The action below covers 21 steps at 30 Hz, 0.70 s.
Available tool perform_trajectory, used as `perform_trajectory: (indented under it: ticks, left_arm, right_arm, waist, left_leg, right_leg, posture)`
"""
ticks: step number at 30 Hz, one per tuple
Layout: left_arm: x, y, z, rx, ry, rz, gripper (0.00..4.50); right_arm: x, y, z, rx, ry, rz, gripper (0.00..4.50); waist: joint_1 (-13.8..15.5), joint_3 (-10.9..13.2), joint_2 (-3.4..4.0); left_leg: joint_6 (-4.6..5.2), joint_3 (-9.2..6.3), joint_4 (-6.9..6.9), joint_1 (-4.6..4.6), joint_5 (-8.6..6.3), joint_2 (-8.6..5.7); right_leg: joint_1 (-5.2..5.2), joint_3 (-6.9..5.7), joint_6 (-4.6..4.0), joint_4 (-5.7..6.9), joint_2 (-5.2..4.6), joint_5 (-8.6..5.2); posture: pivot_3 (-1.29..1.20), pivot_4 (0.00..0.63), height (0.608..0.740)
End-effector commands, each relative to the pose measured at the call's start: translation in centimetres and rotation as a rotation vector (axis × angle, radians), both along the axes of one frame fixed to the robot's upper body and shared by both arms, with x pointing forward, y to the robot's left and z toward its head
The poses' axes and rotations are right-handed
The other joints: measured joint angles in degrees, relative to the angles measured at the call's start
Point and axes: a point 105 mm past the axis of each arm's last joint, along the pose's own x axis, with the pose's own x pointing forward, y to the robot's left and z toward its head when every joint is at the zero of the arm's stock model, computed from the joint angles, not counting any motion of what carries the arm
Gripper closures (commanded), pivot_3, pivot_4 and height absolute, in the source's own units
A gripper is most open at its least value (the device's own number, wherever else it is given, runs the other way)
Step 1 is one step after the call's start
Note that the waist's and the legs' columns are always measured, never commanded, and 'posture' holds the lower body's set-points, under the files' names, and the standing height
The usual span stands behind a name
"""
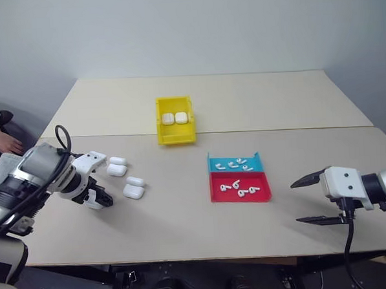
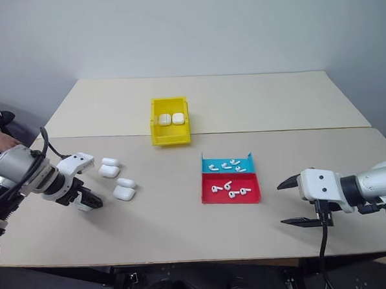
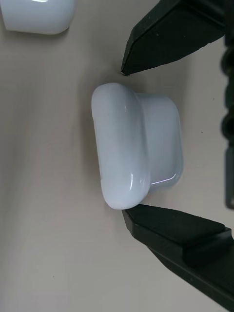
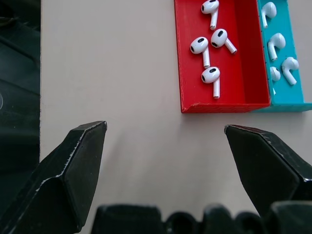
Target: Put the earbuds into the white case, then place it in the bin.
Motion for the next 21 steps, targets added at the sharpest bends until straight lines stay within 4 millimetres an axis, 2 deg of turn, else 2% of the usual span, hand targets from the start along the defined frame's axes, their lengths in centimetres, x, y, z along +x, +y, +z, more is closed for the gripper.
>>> perform_trajectory:
  ticks: [1,14,21]
  left_arm:
    - [-0.4,0.3,0.1,-0.015,0.023,0.029,0.00]
    - [-1.3,0.5,1.3,-0.004,0.006,0.062,0.00]
    - [-1.7,0.8,0.3,0.004,0.009,0.102,0.00]
  right_arm:
    - [0.0,0.0,1.3,-0.012,-0.045,0.001,0.02]
    - [0.4,0.3,1.0,-0.009,-0.051,0.006,0.02]
    - [0.5,0.7,0.9,0.007,-0.052,0.015,0.02]
  waist:
    - [0.0,0.0,0.00]
    - [-0.1,0.0,-0.01]
    - [0.0,0.0,-0.01]
  left_leg:
    - [0.01,-0.01,0.00,0.01,0.00,0.00]
    - [0.01,-0.03,0.01,-0.01,-0.01,0.01]
    - [0.01,-0.04,0.02,-0.01,-0.01,0.01]
  right_leg:
    - [0.00,0.00,0.00,0.00,0.00,0.00]
    - [0.00,0.00,0.01,-0.01,0.00,-0.01]
    - [0.00,0.00,0.01,0.00,0.00,-0.01]
  posture:
    - [0.00,0.150,0.740]
    - [0.00,0.150,0.740]
    - [0.00,0.150,0.740]
